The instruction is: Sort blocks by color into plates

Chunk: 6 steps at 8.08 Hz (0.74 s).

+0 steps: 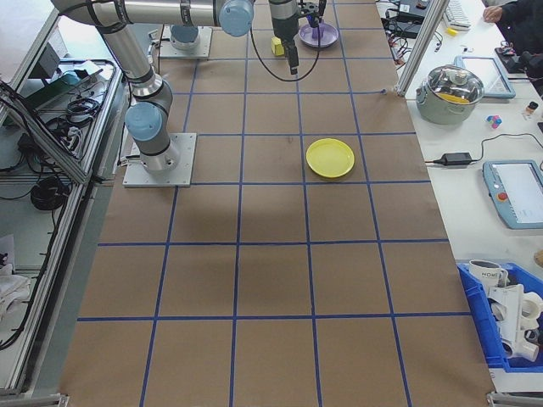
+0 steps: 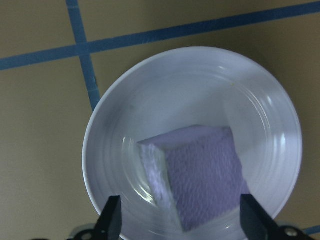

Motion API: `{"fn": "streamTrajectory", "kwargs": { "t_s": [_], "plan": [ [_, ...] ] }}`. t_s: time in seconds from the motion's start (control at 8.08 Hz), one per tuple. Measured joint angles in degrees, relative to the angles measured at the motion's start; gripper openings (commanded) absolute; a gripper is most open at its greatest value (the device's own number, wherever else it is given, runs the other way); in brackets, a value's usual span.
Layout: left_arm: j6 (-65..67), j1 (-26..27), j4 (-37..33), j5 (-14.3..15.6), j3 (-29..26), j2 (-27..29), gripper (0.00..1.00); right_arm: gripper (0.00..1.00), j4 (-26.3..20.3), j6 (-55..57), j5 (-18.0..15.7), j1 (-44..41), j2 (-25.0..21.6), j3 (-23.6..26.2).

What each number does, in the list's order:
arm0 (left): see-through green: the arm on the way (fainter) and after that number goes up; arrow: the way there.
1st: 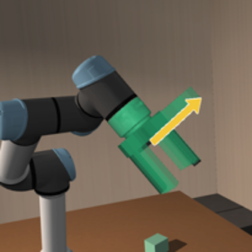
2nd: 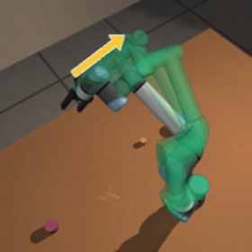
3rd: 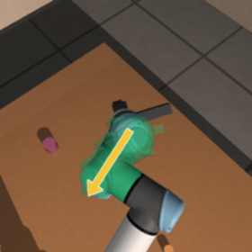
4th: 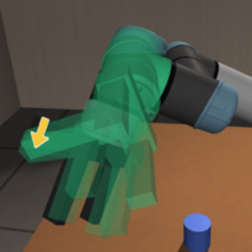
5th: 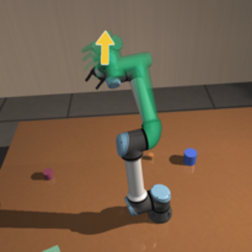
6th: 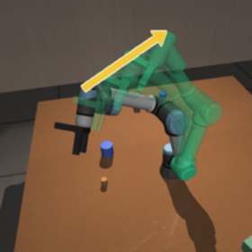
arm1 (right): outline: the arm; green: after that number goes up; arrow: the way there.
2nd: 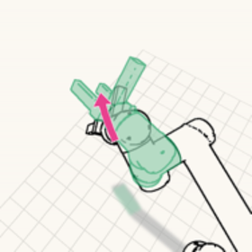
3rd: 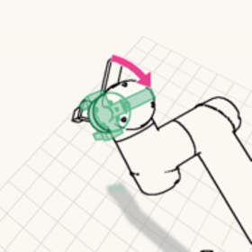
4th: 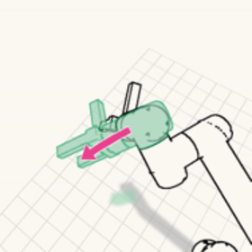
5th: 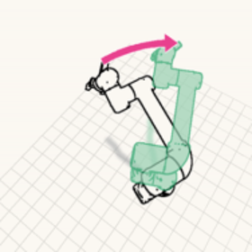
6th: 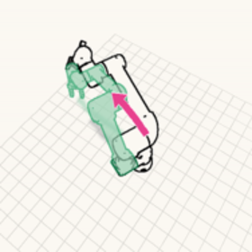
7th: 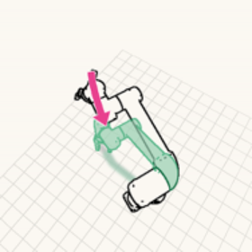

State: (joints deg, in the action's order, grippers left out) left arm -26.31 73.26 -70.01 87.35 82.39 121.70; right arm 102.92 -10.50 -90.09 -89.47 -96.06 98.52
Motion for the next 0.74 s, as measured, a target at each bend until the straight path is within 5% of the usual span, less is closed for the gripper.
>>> {"fn": "streamTrajectory", "kwargs": {
  "t_s": [0.49, 0.74],
  "plan": [
    [2.8, 4.0, -5.1, 0.9, 1.2, -9.6, 1.0, 1.0, 0.0, 0.0, -0.1, 0.0, 0.0, 0.0],
    [13.6, 4.5, -6.9, 0.4, 7.1, -13.7, 1.0, 1.0, 0.0, 0.0, -0.1, 0.0, 0.0, 0.0]
  ]
}}
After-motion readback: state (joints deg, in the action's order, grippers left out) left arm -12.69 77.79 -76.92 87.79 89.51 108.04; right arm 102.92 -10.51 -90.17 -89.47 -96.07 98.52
